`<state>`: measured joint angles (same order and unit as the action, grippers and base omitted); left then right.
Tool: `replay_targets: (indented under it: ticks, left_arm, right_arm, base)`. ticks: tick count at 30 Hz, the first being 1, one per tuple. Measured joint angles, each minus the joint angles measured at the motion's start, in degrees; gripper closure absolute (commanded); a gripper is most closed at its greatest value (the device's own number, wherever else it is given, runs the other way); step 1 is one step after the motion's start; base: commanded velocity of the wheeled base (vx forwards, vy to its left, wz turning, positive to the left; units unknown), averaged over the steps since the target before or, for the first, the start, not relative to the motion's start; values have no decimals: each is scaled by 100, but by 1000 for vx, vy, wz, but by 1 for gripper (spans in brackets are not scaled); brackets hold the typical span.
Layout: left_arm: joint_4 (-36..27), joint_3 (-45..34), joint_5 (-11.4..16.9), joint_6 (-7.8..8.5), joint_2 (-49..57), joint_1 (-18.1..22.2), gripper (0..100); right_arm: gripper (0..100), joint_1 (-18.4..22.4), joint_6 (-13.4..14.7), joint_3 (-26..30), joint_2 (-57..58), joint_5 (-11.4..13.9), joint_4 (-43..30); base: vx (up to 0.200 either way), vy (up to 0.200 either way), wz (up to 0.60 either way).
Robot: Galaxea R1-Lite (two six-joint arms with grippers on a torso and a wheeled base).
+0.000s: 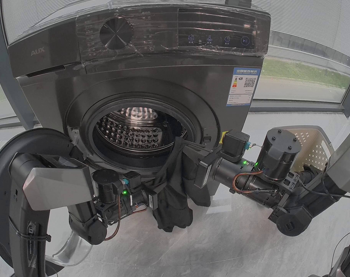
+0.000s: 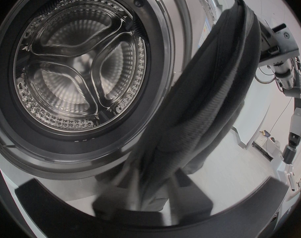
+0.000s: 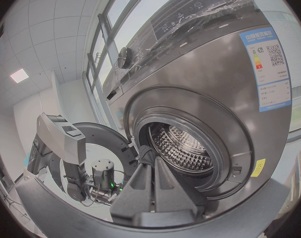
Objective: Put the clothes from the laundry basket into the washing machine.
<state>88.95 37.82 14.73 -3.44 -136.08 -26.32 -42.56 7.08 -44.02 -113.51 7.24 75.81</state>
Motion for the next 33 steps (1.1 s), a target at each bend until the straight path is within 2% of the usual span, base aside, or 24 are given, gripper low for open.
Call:
replay_targets:
  ticks: [6,13,17,18,33]
  left_arm:
    - [0,-295,0,7,351,113,100]
    - [2,-965,11,11,1119,185,100]
    - [-2,-1185,22,21,1401,157,100]
    - [-2,-1202,40,22,1434,146,0]
    - [-2,-957,18,11,1026,133,0]
  right_arm:
    - [100,249,-55,78,-17,-7,-5]
    - [100,585,-378,205,-83,-18,46]
    - [100,629,-419,229,-149,-7,173]
    - [100,631,-422,229,-157,-7,180]
    - [100,463,-429,185,-176,-11,171]
  base:
    - [0,0,0]
    - [0,0,0]
    - [0,0,0]
    - [0,0,0]
    - [0,0,0]
